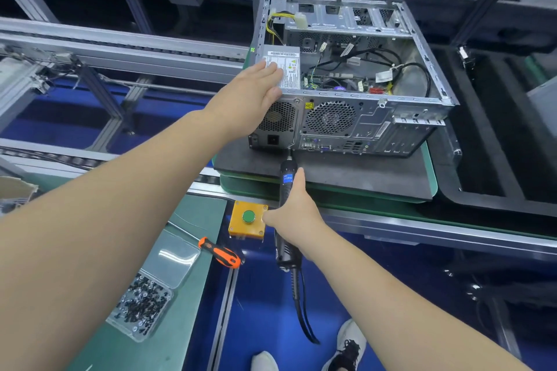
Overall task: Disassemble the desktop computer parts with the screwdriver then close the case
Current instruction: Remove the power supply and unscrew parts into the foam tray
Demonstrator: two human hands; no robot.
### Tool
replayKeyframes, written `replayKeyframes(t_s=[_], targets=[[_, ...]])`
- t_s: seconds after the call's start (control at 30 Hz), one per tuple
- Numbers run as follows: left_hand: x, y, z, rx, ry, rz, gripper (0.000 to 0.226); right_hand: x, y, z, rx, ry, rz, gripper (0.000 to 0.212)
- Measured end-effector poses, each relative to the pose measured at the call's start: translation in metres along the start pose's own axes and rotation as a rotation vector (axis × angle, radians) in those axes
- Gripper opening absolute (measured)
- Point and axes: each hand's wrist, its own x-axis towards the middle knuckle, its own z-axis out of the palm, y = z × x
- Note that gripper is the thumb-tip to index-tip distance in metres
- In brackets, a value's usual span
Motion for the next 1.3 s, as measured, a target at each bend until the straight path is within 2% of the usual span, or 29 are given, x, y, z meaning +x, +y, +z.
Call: replayKeyframes(t_s=[0.17, 0.57, 0.67, 0.73, 0.8, 0.83, 0.87, 0.93, 0.97, 1.0, 1.07, 1.13, 1.3], targets=[[-0.002, 0.001, -0.001, -0.008, -0.010, -0.023, 0.052, -0.008, 0.007, -0.009, 0.076, -0.037, -0.002, 0.130], [0.001, 0.000, 0.000, 0.008, -0.019, -0.037, 0.052, -0.013, 0.016, -0.020, -0.006, -0.066, -0.020, 0.131], [0.001, 0.000, 0.003, -0.061, 0.006, -0.041, 0.051, -0.010, 0.019, -0.020, -0.022, -0.069, -0.017, 0.131], [-0.012, 0.001, 0.014, -0.192, 0.194, -0.102, 0.048, -0.009, 0.019, -0.022, -0.025, -0.070, -0.011, 0.129], [-0.037, 0.008, 0.037, -0.341, 0.515, -0.266, 0.044, -0.007, 0.020, -0.023, -0.024, -0.075, -0.009, 0.128], [-0.050, 0.015, 0.050, -0.401, 0.613, -0.360, 0.047, -0.006, 0.021, -0.024, -0.026, -0.077, -0.014, 0.128], [-0.060, 0.024, 0.064, -0.463, 0.646, -0.442, 0.053, -0.005, 0.021, -0.023, -0.031, -0.079, -0.022, 0.129], [-0.065, 0.042, 0.089, -0.640, 0.649, -0.603, 0.056, -0.002, 0.022, -0.022, -0.038, -0.077, -0.030, 0.129], [-0.062, 0.046, 0.101, -0.728, 0.637, -0.691, 0.049, -0.001, 0.021, -0.022, -0.039, -0.071, -0.032, 0.128], [-0.059, 0.049, 0.111, -0.768, 0.584, -0.769, 0.038, 0.000, 0.021, -0.023, -0.042, -0.066, -0.033, 0.128], [-0.055, 0.050, 0.126, -0.696, 0.388, -0.833, 0.021, 0.002, 0.020, -0.023, -0.053, -0.065, -0.039, 0.128], [-0.052, 0.046, 0.133, -0.602, 0.249, -0.815, 0.025, 0.004, 0.020, -0.023, -0.055, -0.072, -0.036, 0.128], [-0.044, 0.036, 0.131, -0.485, 0.133, -0.623, 0.035, 0.007, 0.019, -0.022, -0.060, -0.072, -0.036, 0.128]])
